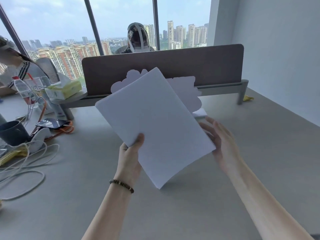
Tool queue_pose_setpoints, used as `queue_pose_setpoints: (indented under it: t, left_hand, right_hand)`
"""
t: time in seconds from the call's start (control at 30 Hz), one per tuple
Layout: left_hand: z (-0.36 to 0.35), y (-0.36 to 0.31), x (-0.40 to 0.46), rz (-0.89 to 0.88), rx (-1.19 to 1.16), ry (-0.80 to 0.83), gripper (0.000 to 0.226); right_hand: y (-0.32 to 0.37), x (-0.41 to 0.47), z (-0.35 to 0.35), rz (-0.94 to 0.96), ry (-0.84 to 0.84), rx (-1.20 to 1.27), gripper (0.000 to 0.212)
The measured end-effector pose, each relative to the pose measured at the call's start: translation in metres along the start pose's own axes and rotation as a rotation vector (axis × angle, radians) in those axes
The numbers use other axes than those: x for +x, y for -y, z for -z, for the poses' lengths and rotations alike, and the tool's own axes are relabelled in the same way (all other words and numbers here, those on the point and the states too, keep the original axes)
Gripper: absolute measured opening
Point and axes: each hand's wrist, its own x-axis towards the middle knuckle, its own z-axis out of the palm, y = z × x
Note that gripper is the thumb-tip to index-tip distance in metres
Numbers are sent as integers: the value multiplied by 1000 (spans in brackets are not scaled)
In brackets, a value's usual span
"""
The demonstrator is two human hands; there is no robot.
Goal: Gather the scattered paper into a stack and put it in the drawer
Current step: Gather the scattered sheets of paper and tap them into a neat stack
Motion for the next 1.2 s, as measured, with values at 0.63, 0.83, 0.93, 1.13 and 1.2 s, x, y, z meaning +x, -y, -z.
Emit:
queue_pose_setpoints:
  t: [0.63, 0.83, 0.93, 1.13, 1.2]
  left_hand:
    - [-5, -11, -11, -218, 410, 42, 5]
    - [-9, -15, -5, -207, 448, -25, 5]
    - [-5, -8, -8, -145, 398, -36, 2]
    - [-4, -4, -7, -165, 448, -23, 2]
    - [-4, 0, -9, -140, 452, -14, 2]
  right_hand:
    - [-24, -4, -39, 253, 102, -310, 21]
    - [-16, -2, -46, 273, 57, -308, 13]
    - [-27, -7, -44, 284, 59, -373, 18]
    - [-28, -3, -35, 293, 49, -387, 24]
    - [-31, -3, -31, 276, 57, -418, 25]
